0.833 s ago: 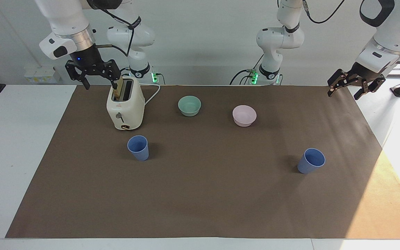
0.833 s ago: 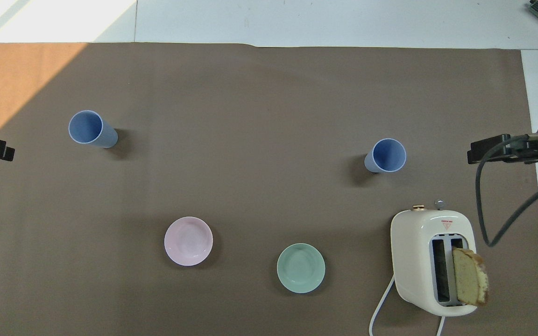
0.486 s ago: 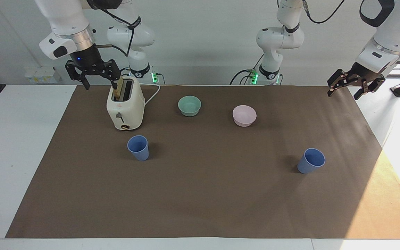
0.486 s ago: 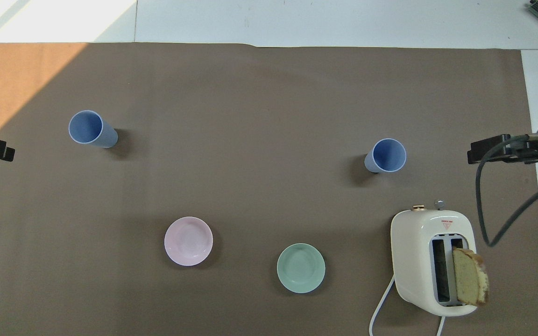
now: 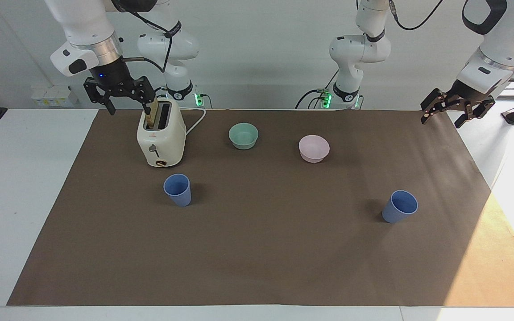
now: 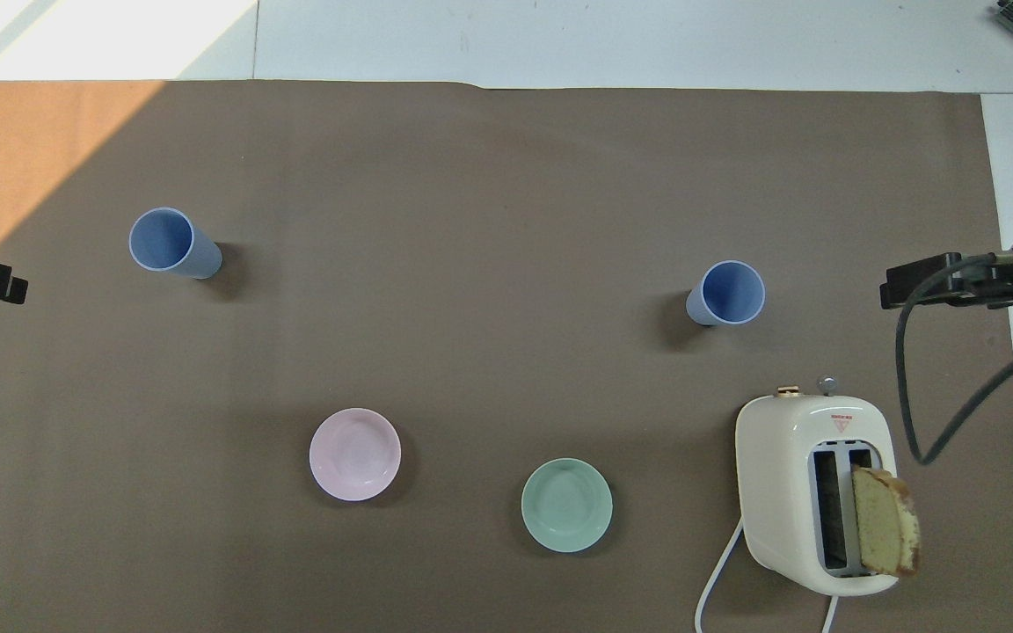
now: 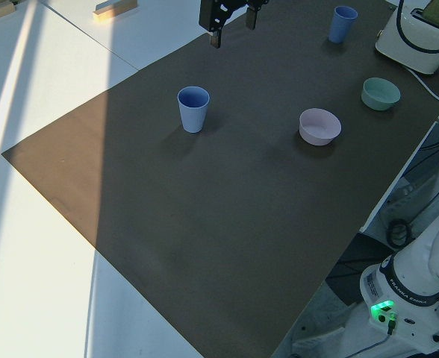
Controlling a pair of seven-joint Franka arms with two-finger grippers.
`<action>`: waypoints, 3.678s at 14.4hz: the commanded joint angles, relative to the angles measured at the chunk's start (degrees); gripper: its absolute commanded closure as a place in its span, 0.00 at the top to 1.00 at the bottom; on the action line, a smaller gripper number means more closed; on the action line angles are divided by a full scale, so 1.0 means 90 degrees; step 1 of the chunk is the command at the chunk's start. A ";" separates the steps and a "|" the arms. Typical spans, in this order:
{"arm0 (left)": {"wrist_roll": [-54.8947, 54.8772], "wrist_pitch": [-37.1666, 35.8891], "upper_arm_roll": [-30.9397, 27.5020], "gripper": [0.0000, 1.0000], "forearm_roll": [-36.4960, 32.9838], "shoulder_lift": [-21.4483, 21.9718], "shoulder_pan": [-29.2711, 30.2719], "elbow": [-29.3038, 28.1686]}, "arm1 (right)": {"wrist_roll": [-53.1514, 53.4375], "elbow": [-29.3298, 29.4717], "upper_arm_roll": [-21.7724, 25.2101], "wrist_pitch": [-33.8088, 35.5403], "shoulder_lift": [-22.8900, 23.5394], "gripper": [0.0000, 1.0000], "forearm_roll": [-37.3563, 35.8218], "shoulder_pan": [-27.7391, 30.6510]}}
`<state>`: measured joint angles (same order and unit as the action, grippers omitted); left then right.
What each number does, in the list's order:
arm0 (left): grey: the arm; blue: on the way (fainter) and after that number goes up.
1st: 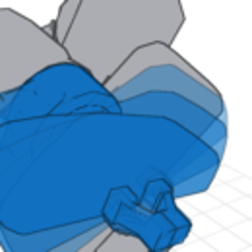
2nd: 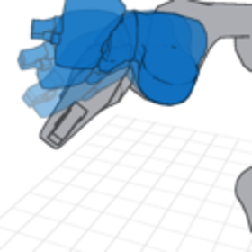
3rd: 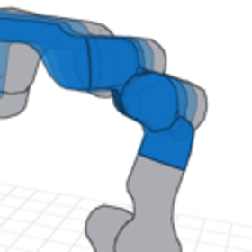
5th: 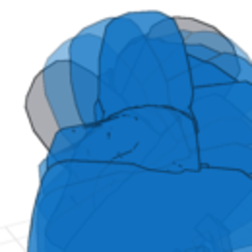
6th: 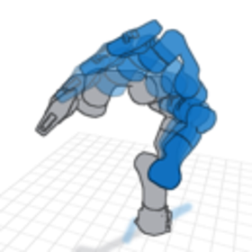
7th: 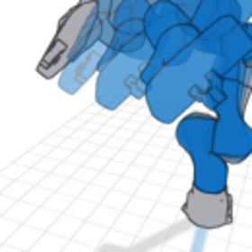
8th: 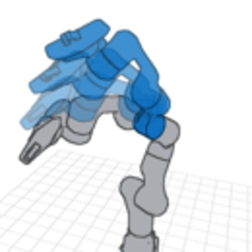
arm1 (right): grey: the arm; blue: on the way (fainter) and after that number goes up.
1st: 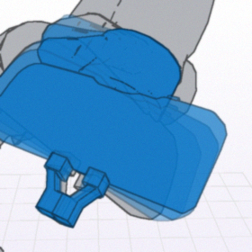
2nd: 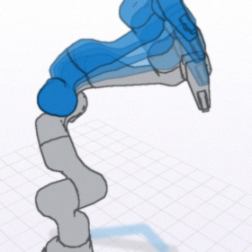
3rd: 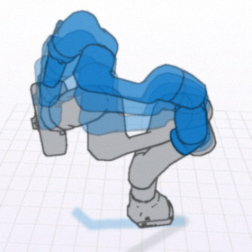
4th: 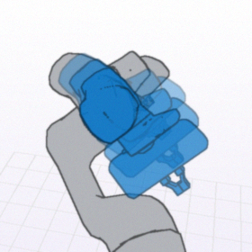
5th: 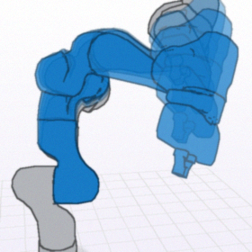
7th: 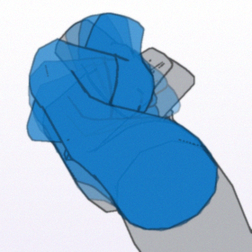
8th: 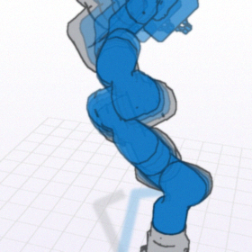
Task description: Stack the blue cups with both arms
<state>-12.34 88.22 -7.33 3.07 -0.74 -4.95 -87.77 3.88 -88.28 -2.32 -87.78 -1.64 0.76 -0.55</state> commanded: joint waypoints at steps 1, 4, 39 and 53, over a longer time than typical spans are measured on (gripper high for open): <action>0.0033 -0.0046 -0.0006 1.00 -0.0136 0.0092 -0.0046 -0.0053 | -0.0119 0.0014 -0.0006 0.0018 -0.0004 1.00 0.0091 0.0061; 0.0034 -0.0046 -0.0006 1.00 -0.0126 0.0092 -0.0046 -0.0053 | -0.0119 0.0014 -0.0006 0.0018 -0.0004 1.00 0.0091 0.0061; 0.0024 0.1359 0.0043 1.00 -0.0077 -0.0181 -0.0095 -0.0434 | -0.0138 0.0004 -0.0016 0.0008 -0.0004 1.00 0.0101 0.0051; -0.0113 0.2932 0.0043 1.00 -0.0077 -0.1148 0.0091 -0.0521 | -0.0148 0.0004 -0.0016 0.0008 -0.0004 1.00 0.0091 0.0051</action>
<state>-12.39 112.49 -7.25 3.07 -10.60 -4.77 -91.36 3.88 -88.31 -2.38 -87.61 -1.64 0.76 -0.56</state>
